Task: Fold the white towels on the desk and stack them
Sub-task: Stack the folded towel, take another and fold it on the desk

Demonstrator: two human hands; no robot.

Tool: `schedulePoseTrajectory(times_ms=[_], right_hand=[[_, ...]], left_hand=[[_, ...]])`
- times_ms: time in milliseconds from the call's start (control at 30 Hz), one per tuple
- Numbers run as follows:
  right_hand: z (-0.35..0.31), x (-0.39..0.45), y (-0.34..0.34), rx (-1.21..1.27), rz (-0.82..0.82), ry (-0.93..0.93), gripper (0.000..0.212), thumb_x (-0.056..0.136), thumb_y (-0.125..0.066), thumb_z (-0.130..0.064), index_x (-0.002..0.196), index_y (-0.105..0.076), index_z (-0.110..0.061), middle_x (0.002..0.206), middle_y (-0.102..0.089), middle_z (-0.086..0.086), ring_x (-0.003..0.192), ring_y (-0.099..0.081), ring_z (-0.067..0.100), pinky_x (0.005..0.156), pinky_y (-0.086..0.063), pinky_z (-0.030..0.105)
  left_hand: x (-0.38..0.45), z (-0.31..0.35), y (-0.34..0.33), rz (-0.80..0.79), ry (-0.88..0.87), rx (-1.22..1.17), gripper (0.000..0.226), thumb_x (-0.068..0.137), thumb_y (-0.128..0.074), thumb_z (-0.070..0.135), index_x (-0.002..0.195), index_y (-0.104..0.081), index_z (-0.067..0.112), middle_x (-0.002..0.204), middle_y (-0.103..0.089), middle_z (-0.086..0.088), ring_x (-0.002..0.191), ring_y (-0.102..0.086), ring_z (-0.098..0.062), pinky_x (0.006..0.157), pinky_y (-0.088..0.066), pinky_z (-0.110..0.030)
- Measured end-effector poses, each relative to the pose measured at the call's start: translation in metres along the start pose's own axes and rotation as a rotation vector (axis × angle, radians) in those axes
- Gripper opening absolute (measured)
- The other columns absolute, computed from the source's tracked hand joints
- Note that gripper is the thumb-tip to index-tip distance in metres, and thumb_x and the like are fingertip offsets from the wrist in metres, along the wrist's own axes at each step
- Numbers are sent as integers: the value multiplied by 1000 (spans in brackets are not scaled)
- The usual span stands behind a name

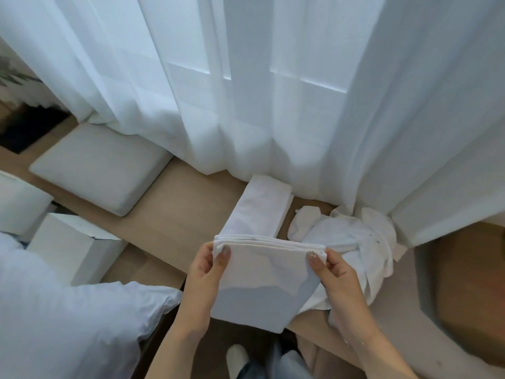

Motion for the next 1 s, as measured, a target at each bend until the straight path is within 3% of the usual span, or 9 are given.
schedulePoseTrajectory(times_ms=[100,233,367,467,600,733,900,1000], right_hand=[[5,27,-12,-7,-5,0,29,84,-65,-40,106,-70,-22,107,-72,6,100,-67,21,85,-54,30],[12,59,-20,20,22,-20,24,86,-64,-38,102,-70,-22,103,-73,2,92,-66,10,75,-51,16],[25,88,-26,96,65,-81,21,84,-65,-32,100,-72,-20,103,-73,4,88,-66,6,70,-50,12],[36,115,-29,135,125,-126,28,84,-66,-29,105,-71,-12,108,-72,8,94,-66,11,76,-51,17],[52,170,-33,119,217,-171,31,81,-67,-35,103,-72,-14,103,-74,6,94,-67,15,74,-52,18],[72,245,-25,98,352,-165,29,78,-69,-44,95,-74,-21,96,-74,8,86,-68,17,72,-54,22],[131,377,0,112,510,-194,28,85,-70,-40,92,-74,-13,95,-72,16,87,-68,29,79,-56,40],[186,441,12,110,501,-272,25,90,-68,-31,97,-70,-7,102,-72,18,96,-68,35,88,-54,45]], left_hand=[[30,-2,9,-4,26,8,41,86,-60,61,110,-64,29,107,-72,-5,97,-70,-26,78,-59,-40],[70,-3,12,0,83,29,29,89,-58,56,104,-68,34,106,-73,-3,96,-70,-21,74,-60,-32],[111,-9,15,-56,152,52,37,91,-59,57,110,-68,27,111,-72,-6,101,-69,-22,79,-58,-34],[150,-15,18,-117,192,95,43,88,-58,59,114,-67,26,114,-71,-5,107,-67,-25,89,-54,-44],[223,-28,16,-209,218,154,40,87,-59,60,107,-69,27,110,-73,-3,101,-69,-18,73,-56,-25],[312,-53,3,-273,244,164,33,94,-56,45,108,-68,19,106,-73,-7,93,-70,-17,67,-54,-20],[431,-122,-29,-246,214,191,33,97,-55,41,110,-63,12,100,-72,-6,82,-68,-10,62,-53,-21],[486,-187,-38,-226,248,296,29,98,-54,42,110,-57,16,108,-67,-4,90,-65,-11,68,-52,-21]])
Point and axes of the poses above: each hand's wrist, its own x-axis towards the middle knuckle, its own y-axis out of the back of the hand, z = x × y, the point moved 3 cm from there along x, towards the middle knuckle
